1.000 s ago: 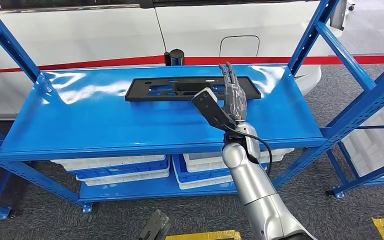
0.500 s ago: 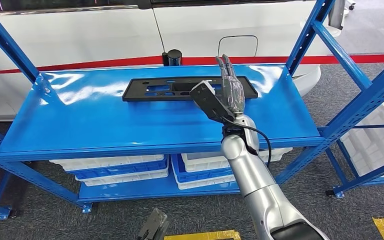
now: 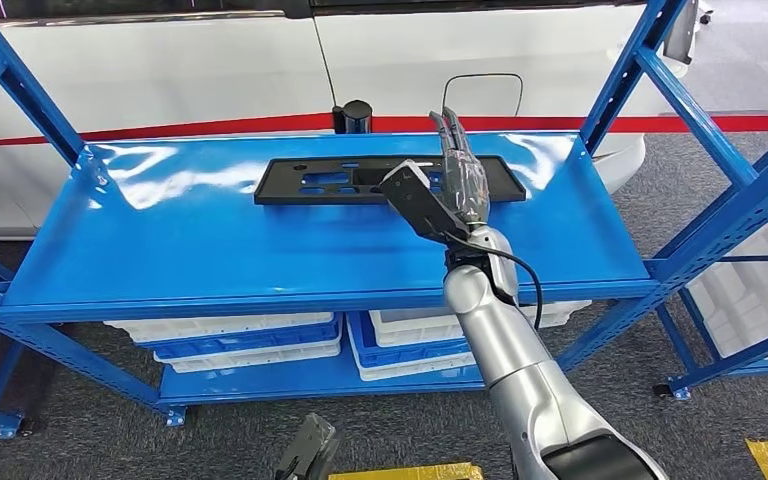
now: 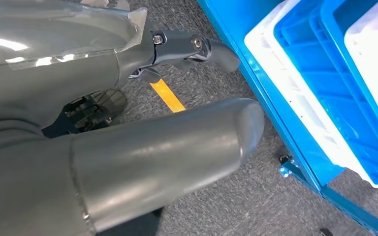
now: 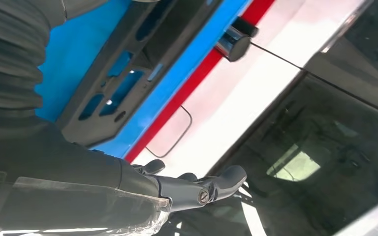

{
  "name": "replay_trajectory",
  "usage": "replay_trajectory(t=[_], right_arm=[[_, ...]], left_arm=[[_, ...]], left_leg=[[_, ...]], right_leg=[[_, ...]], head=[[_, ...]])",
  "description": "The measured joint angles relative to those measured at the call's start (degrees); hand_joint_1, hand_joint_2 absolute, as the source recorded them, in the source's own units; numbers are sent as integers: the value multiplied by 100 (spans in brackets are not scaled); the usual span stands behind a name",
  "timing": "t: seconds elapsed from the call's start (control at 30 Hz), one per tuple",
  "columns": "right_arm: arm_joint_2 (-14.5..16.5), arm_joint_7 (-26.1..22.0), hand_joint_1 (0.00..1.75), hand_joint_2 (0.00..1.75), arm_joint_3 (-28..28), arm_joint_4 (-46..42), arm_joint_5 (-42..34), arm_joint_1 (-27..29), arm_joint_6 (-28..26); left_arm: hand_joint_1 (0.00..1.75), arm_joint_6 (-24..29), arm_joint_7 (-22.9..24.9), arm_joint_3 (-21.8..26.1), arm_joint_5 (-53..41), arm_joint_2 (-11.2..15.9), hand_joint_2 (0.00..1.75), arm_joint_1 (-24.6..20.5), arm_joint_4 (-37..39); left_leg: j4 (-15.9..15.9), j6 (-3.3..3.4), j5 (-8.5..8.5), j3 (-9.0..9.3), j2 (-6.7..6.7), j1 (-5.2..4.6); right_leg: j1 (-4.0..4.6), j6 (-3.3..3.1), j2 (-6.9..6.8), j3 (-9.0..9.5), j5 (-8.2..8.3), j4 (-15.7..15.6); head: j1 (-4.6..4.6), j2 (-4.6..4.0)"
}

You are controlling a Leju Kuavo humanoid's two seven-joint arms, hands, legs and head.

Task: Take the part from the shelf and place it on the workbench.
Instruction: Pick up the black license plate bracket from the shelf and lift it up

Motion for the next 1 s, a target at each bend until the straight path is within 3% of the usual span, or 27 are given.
replay_trajectory(t=[0.03,0.07,0.13,0.17,0.23,0.37,0.43,0.5,0.53,0.57,0.6,0.67,0.7,0.77,0.83,1.0], right_arm=[[-12,-16,0,175,0,44,-6,2,-5],[-21,-37,0,175,0,84,-15,0,-13],[-28,-88,0,175,0,144,-40,-22,-40],[-30,-115,0,175,0,183,-60,-44,-61],[-33,-153,0,175,-1,271,-90,-74,-99],[-39,-207,0,175,-6,396,-116,-94,-160],[-37,-219,0,175,-8,431,-125,-106,-199],[-41,-222,0,175,-9,475,-130,-94,-227],[-44,-222,0,175,-9,497,-133,-82,-236],[-48,-223,0,175,-9,520,-139,-71,-241],[-50,-224,0,175,-9,539,-147,-66,-244],[-52,-229,0,175,-9,567,-169,-73,-252],[-55,-233,0,175,-9,575,-182,-85,-259],[-69,-242,0,175,-9,592,-207,-101,-276],[-92,-256,0,175,-8,614,-223,-103,-286],[-125,-280,0,175,-7,656,-229,-105,-287]], left_arm=[[0,-1,4,0,3,0,0,1,1],[0,-1,9,0,6,0,0,1,1],[0,-2,15,0,12,0,0,0,1],[0,-3,18,0,14,0,0,-1,2],[0,-6,23,0,16,1,0,-2,3],[0,-15,25,0,18,4,0,-10,3],[0,-25,25,0,16,6,0,-12,3],[0,-39,26,0,10,12,0,-7,3],[0,-44,27,-1,5,15,0,-4,4],[0,-41,28,-2,-1,18,0,-1,4],[0,-33,32,-3,-5,19,0,0,5],[0,-12,48,-4,-9,21,0,-3,5],[0,-7,59,-4,-7,22,0,-8,5],[0,-5,78,-4,-1,23,0,-14,5],[0,-4,86,-5,5,22,0,-14,5],[0,-3,93,-9,8,22,0,-15,5]], left_leg=[[3,-3,-13,10,-6,-3],[8,-15,-31,28,-13,-3],[36,-59,-94,81,-22,-2],[63,-93,-139,97,-23,-14],[106,-156,-207,103,-19,-32],[235,-277,-335,66,-3,0],[763,-358,-575,-201,6,34],[1544,-415,-822,-682,15,73],[1777,-429,-827,-876,17,87],[1798,-432,-712,-969,19,96],[1587,-423,-490,-937,20,101],[807,-379,2,-633,19,97],[465,-355,136,-471,17,89],[158,-355,189,-310,12,80],[131,-377,195,-305,-1,75],[132,-329,176,-313,-18,50]], right_leg=[[0,15,0,-158,-1,188],[-1,50,-1,-193,96,131],[-1,132,-6,57,507,-591],[7,142,-10,228,686,-983],[32,89,-9,415,842,-1395],[30,-57,23,475,789,-1409],[11,-126,29,538,748,-1415],[17,-174,28,586,704,-1415],[19,-185,29,612,683,-1414],[20,-187,35,643,660,-1414],[20,-179,44,683,634,-1414],[27,-153,66,765,577,-1417],[41,-133,76,787,551,-1418],[71,-119,83,785,517,-1412],[73,-126,75,773,507,-1416],[56,-116,58,804,511,-1478]], head=[[2,0],[8,0],[15,0],[18,0],[14,0],[-8,0],[-59,0],[-94,0],[-97,0],[-101,0],[-104,0],[-109,0],[-112,0],[-105,0],[-93,0],[-82,0]])
